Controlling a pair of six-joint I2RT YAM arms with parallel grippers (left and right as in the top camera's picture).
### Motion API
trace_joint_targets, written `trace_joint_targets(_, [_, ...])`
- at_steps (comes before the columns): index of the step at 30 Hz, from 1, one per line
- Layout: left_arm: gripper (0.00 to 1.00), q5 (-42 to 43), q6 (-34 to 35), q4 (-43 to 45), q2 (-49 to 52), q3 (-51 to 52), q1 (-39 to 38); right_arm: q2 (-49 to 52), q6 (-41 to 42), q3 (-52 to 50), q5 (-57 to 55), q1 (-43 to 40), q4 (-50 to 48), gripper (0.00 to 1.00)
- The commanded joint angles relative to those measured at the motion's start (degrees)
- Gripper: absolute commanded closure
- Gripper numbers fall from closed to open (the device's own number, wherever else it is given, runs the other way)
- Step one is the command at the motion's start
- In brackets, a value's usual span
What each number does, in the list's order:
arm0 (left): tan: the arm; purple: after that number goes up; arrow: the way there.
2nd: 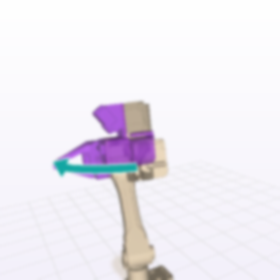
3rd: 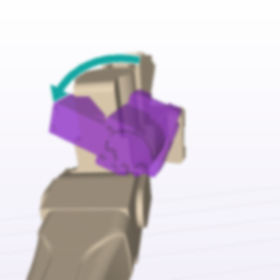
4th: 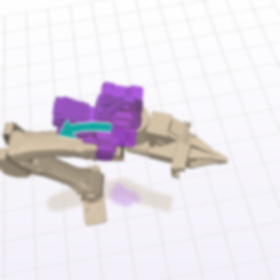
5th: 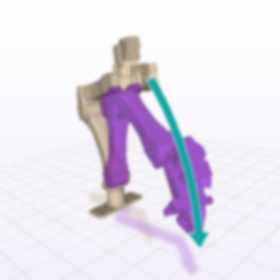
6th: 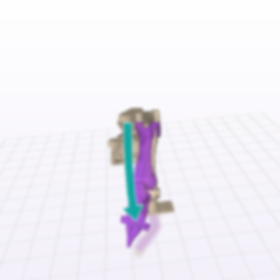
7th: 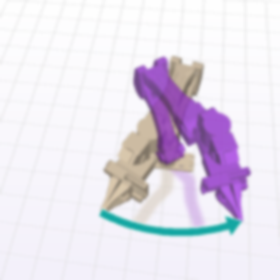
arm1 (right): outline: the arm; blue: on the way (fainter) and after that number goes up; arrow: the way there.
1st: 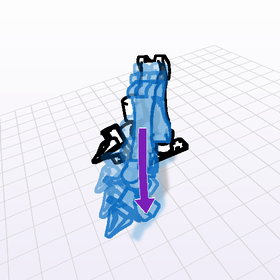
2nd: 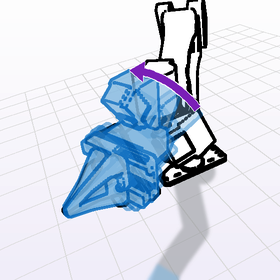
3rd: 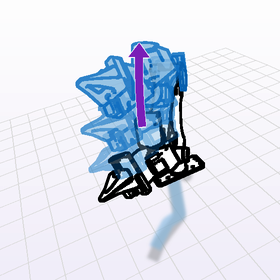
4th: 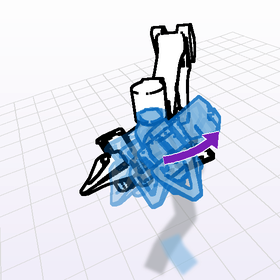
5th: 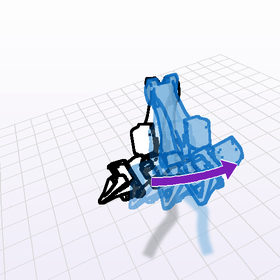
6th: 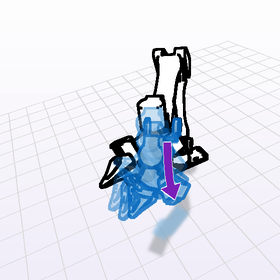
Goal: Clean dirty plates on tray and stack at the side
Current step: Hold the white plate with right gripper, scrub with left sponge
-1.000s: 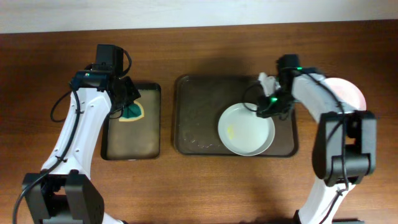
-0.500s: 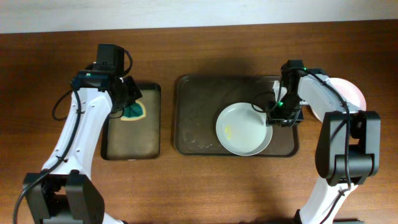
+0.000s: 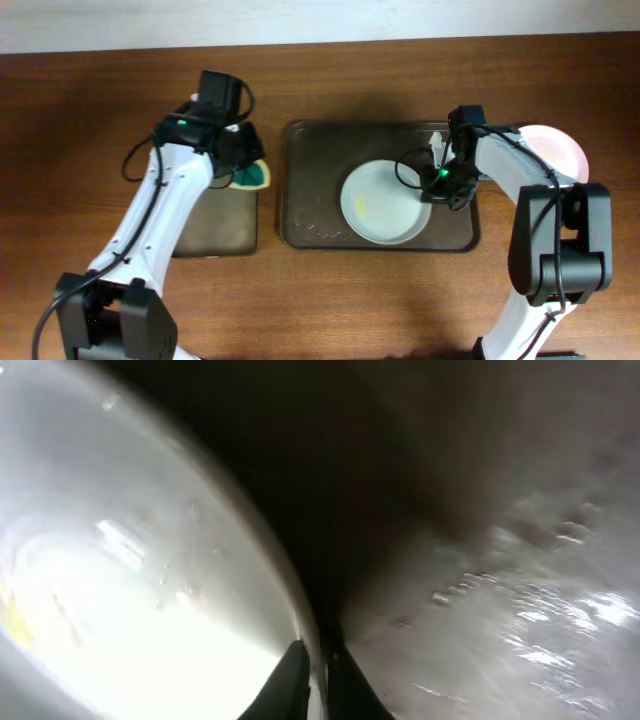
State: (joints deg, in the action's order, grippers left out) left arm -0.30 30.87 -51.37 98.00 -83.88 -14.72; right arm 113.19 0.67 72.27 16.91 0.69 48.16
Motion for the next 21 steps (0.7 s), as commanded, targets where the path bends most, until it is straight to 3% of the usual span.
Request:
trace_joint_targets(1, [1.00,1.6,-0.9,1.3,-0.1,0.3,-4.4,1.7,2.4,-1.4,1.2,2.4,-0.7,0.96])
trace_joint_targets(5, [1.00,1.6,-0.5,3.8,1.3,0.3,-9.2,1.7,7.6,-1.5,0.5,3.8,-2.1,0.96])
trace_joint_targets(14, [1.00,10.3,-0.5,14.5,10.7,0.3,-15.6,1.7,10.1,-1.5,0.4,6.6,-4.0,0.96])
trace_joint_targets(21, [1.00,10.6,0.7,17.3,18.0,0.3,-19.5,1.7,13.4,-1.5,0.5,6.6,-5.2,0.96])
